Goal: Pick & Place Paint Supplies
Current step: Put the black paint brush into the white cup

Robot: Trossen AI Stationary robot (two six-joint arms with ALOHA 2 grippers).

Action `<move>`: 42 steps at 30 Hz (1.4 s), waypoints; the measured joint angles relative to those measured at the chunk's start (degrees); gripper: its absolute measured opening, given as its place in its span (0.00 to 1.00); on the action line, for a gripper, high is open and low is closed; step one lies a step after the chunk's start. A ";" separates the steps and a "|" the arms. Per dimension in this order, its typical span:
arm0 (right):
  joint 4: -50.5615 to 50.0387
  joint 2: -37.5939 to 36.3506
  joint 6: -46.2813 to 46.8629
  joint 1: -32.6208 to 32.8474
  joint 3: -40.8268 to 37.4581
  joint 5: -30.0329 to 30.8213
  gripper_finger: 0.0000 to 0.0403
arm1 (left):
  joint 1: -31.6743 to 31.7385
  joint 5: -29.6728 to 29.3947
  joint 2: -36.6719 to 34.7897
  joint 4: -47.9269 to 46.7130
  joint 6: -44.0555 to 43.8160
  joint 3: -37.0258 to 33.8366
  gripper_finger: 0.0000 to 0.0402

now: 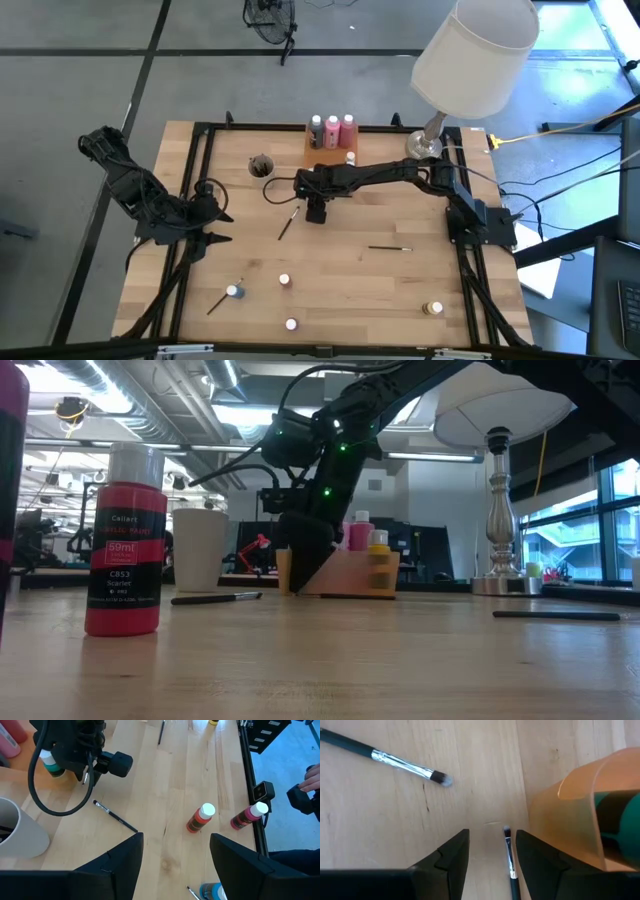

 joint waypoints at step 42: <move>-0.55 0.50 0.70 0.31 0.24 -0.84 0.35 | 0.02 0.00 -0.02 -0.72 0.70 0.00 0.56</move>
